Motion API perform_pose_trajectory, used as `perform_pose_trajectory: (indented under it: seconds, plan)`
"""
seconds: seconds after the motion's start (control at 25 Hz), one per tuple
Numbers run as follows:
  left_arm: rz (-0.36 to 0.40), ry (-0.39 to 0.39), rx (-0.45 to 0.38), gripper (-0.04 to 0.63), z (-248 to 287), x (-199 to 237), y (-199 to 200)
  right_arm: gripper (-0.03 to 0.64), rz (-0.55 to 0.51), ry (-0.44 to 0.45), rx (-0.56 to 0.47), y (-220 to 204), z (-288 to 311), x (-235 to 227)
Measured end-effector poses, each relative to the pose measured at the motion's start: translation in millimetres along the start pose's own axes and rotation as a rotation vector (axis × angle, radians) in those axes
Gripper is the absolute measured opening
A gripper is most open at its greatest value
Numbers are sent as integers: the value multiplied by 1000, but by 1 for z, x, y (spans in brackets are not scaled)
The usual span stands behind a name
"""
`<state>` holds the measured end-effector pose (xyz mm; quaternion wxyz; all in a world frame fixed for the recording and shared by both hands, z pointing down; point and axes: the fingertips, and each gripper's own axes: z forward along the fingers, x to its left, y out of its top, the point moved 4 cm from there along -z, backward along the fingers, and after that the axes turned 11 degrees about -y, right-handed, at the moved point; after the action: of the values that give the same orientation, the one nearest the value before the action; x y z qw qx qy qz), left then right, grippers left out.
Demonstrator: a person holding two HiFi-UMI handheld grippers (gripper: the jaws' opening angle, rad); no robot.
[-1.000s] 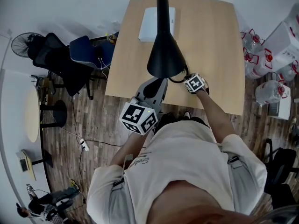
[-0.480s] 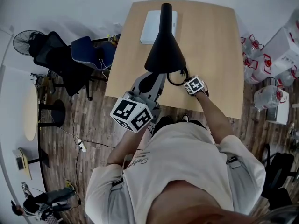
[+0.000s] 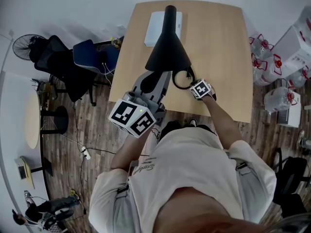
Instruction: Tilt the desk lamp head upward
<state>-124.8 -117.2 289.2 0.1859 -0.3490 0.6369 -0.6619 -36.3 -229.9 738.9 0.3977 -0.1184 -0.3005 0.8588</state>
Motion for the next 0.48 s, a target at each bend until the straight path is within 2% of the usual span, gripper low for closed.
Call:
perform_pose_trajectory:
  seconds: [0.48]
  plan:
    - [60,-31,-32,15,15,-2,27,-5,-22,7,16,-1,0,-2]
